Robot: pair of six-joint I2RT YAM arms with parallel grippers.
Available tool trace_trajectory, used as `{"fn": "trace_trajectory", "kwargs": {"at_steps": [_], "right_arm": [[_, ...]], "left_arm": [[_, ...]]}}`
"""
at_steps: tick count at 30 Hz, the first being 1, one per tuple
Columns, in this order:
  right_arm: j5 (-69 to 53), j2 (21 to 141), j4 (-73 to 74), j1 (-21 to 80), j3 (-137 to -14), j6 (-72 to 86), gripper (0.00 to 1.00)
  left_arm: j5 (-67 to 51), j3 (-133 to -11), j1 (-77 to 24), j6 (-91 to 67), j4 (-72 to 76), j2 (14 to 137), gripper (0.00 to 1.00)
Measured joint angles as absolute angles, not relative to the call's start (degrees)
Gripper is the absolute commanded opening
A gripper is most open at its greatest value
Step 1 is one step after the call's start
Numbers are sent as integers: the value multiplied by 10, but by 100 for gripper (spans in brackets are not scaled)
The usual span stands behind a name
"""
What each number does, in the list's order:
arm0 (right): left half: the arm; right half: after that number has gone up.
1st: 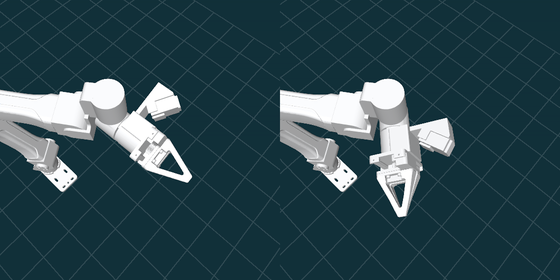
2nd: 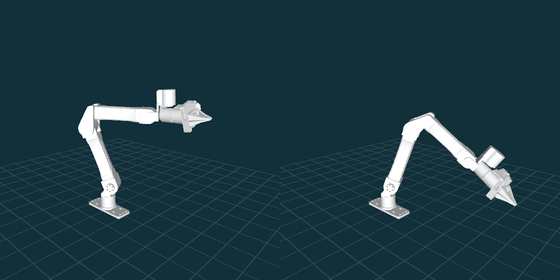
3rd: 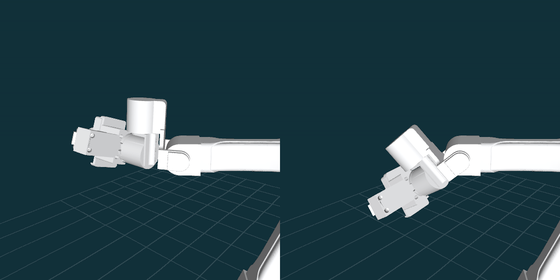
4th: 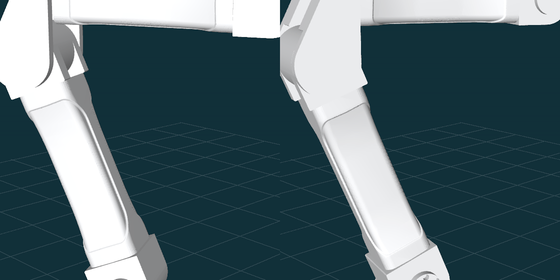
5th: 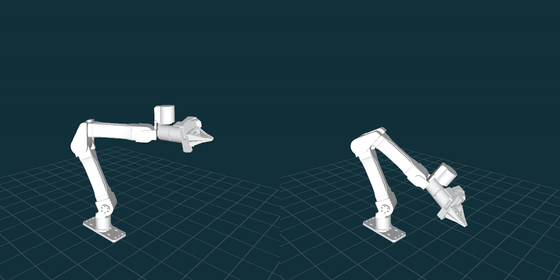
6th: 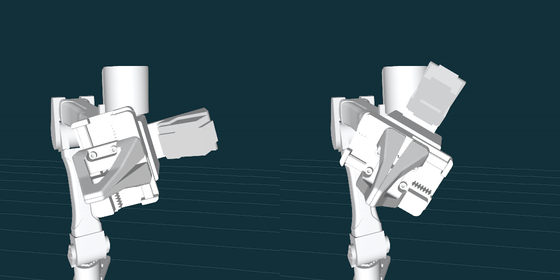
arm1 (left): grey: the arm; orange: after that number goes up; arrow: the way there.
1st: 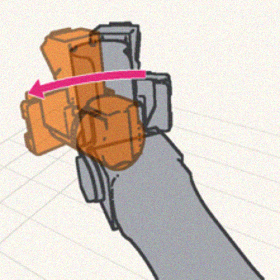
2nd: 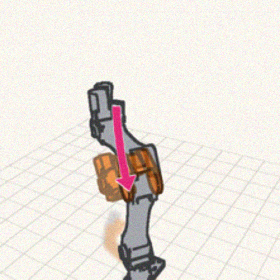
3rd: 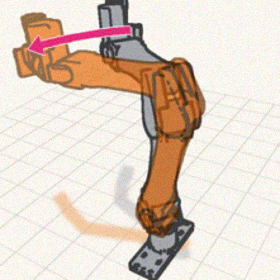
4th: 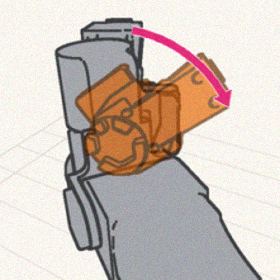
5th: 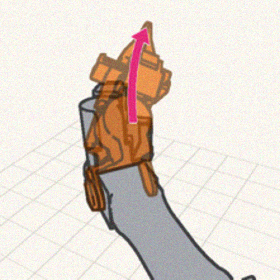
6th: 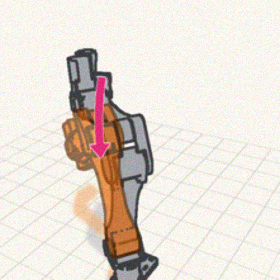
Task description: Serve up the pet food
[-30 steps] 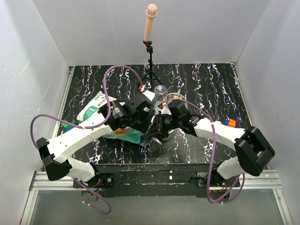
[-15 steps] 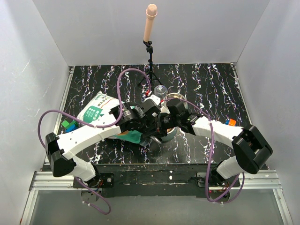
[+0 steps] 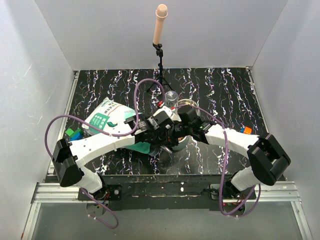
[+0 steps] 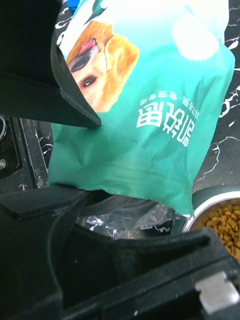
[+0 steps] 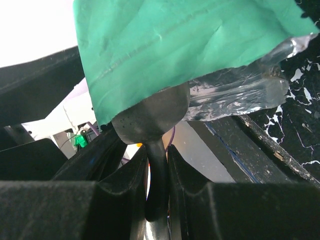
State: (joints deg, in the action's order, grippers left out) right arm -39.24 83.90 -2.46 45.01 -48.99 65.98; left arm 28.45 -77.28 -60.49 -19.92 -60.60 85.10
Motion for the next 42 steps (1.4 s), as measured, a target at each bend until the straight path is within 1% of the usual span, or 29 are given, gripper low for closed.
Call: {"fn": "trace_trajectory", "kwargs": {"at_steps": [2, 4, 5, 7, 9, 11, 13, 14, 22, 25, 27, 32, 35, 39, 42], "right_arm": [[-392, 840, -21, 450, -490, 660, 1], [-392, 840, -19, 450, -490, 660, 1], [-392, 840, -19, 450, -490, 660, 1], [-392, 841, -19, 450, -492, 661, 1], [-390, 843, -19, 451, -496, 661, 1], [-385, 847, -17, 453, -500, 661, 1], [-377, 848, -10, 455, -505, 658, 1], [-373, 848, -2, 456, -509, 654, 1], [-343, 861, 100, 463, -572, 581, 1], [-350, 864, 106, 469, -577, 566, 1], [-361, 861, 86, 470, -562, 568, 1], [-403, 833, -36, 474, -449, 607, 1], [-411, 824, -65, 478, -427, 624, 1], [-389, 819, -16, 489, -447, 625, 1], [-350, 835, 83, 501, -513, 627, 1]], "left_arm": [[302, -761, -605, -197, -597, 854, 48], [318, -752, -605, -192, -587, 854, 45], [326, -750, -606, -188, -583, 855, 41], [338, -749, -607, -181, -580, 859, 29], [349, -749, -607, -173, -575, 864, 15], [359, -750, -606, -161, -567, 867, 7], [362, -753, -604, -155, -566, 868, 4], [362, -758, -603, -153, -571, 868, 0], [335, -781, -586, -162, -615, 834, 0], [325, -781, -585, -166, -634, 803, 0], [319, -778, -583, -167, -641, 777, 0], [291, -768, -583, -173, -656, 715, 0], [268, -751, -585, -174, -651, 694, 0], [244, -745, -583, -171, -642, 688, 0], [225, -745, -582, -171, -634, 695, 0]]}}
